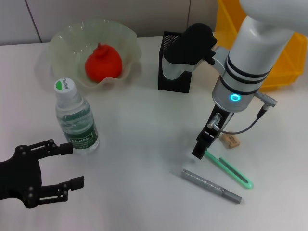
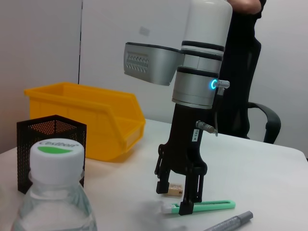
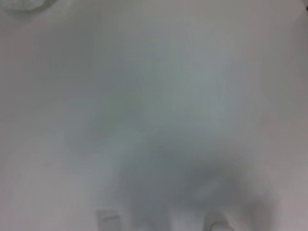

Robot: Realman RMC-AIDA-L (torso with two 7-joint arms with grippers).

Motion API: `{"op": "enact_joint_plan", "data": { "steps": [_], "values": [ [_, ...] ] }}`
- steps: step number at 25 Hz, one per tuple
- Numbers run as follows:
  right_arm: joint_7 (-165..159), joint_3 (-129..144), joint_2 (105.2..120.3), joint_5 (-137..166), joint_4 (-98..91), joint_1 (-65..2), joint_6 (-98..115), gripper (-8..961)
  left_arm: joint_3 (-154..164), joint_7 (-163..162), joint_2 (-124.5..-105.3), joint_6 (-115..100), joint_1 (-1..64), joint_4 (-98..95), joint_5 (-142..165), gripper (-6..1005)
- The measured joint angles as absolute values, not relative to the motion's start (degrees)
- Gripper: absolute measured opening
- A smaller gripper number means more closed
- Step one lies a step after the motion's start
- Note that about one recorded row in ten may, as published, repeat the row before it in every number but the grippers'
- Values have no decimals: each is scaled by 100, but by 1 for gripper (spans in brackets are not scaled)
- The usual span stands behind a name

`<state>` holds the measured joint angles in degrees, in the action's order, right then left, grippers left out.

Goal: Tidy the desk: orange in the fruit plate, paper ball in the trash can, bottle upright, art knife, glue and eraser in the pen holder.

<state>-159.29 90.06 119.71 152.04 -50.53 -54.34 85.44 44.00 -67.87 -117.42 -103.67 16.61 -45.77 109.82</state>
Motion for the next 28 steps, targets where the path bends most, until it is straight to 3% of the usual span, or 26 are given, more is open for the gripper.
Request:
{"op": "enact_joint_plan", "data": {
  "steps": [21, 28],
  "values": [
    [-16028, 9518, 11988, 15059, -4878, -5451, 8421, 787, 4402, -6759, -11742, -10345, 1653, -4552, 10996, 802],
    [-16084, 9588, 11989, 15055, -4866, -5460, 8408, 567, 4395, -6759, -11744, -10341, 1652, -4552, 10996, 802]
  ]
}}
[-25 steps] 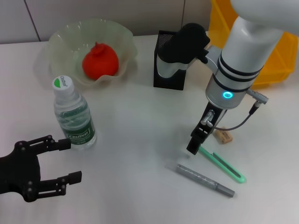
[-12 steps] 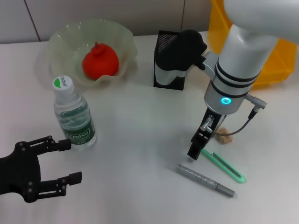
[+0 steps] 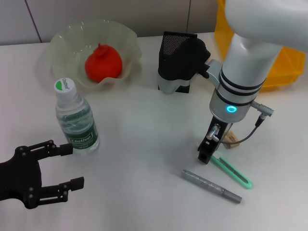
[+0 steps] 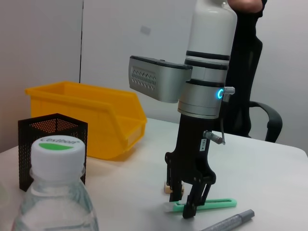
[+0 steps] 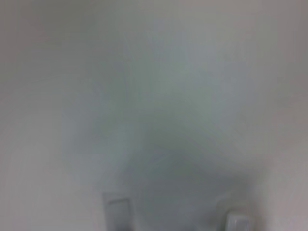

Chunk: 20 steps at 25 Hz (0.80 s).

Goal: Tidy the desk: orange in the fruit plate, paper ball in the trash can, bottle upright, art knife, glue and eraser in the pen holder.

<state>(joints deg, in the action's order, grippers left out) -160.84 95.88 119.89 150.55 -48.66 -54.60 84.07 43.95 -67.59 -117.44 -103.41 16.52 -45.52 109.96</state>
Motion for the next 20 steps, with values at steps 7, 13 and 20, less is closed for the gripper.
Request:
{"op": "enact_joint_plan", "data": {
  "steps": [7, 13, 20],
  "values": [
    [-16084, 9589, 11988, 15055, -4884, -5460, 8408, 380, 4402, -6758, -11761, -10289, 1639, -4552, 10995, 802],
    [-16054, 9555, 11984, 15055, -4944, -5432, 8422, 178, 4381, -6758, -11768, -10276, 1633, -4552, 10997, 802],
    [-15738, 8711, 11906, 15148, -6073, -5128, 8918, 180, 4379, -6761, -11767, -10274, 1648, -4553, 11004, 802]
  ]
}}
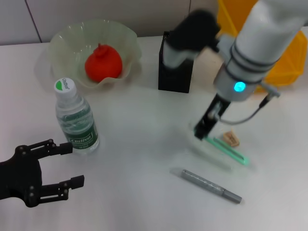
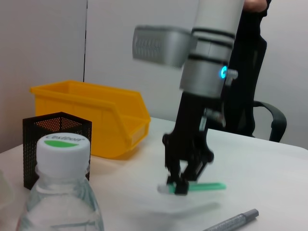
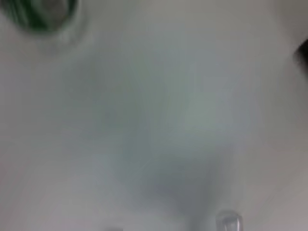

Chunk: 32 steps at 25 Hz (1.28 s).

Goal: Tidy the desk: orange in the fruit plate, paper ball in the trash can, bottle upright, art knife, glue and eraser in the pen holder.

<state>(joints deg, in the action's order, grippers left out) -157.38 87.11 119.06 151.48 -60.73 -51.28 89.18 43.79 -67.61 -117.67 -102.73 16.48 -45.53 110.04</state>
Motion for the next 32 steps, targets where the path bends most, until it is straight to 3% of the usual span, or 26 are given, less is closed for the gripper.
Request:
{"op": "enact_joint_plan", "data": {
  "steps": [12, 32],
  "values": [
    [-14931, 7174, 11904, 15525, -7942, -4626, 8478, 185, 4359, -6798, -11788, -10190, 1669, -4553, 11004, 802],
    [-12634, 7119, 11934, 12774, -7592, -3648, 5780, 192, 4359, -6798, -11803, -10073, 1789, -4394, 10972, 802]
  ]
}}
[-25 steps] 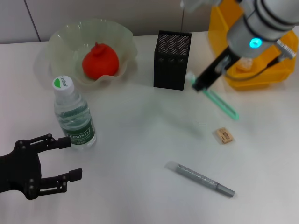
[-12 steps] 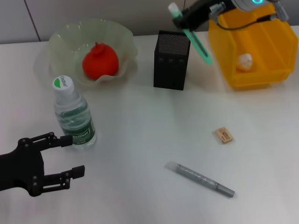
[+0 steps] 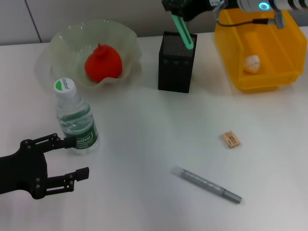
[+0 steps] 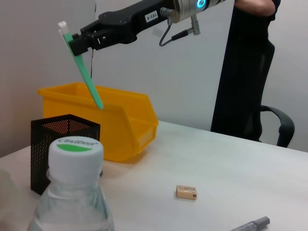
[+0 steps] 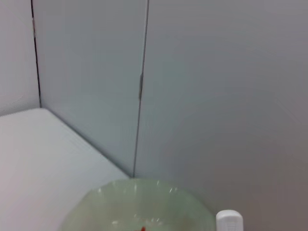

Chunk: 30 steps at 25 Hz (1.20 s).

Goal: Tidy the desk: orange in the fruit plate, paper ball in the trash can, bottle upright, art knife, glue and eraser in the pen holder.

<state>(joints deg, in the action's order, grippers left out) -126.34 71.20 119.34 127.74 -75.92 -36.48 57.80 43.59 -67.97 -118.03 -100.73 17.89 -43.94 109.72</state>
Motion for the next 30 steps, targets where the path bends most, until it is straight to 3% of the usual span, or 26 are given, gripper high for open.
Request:
{"op": "enact_joint_plan", "data": {
  "steps": [12, 30],
  "values": [
    [-9400, 6980, 11926, 9977, -6677, -3034, 5279, 197, 4359, -6834, -11803, -9980, 1879, -4259, 10967, 802],
    [-6543, 6481, 11909, 7885, -4501, -3218, 5393, 204, 4375, -6986, -11816, -9924, 1894, -4254, 10959, 802]
  ]
}}
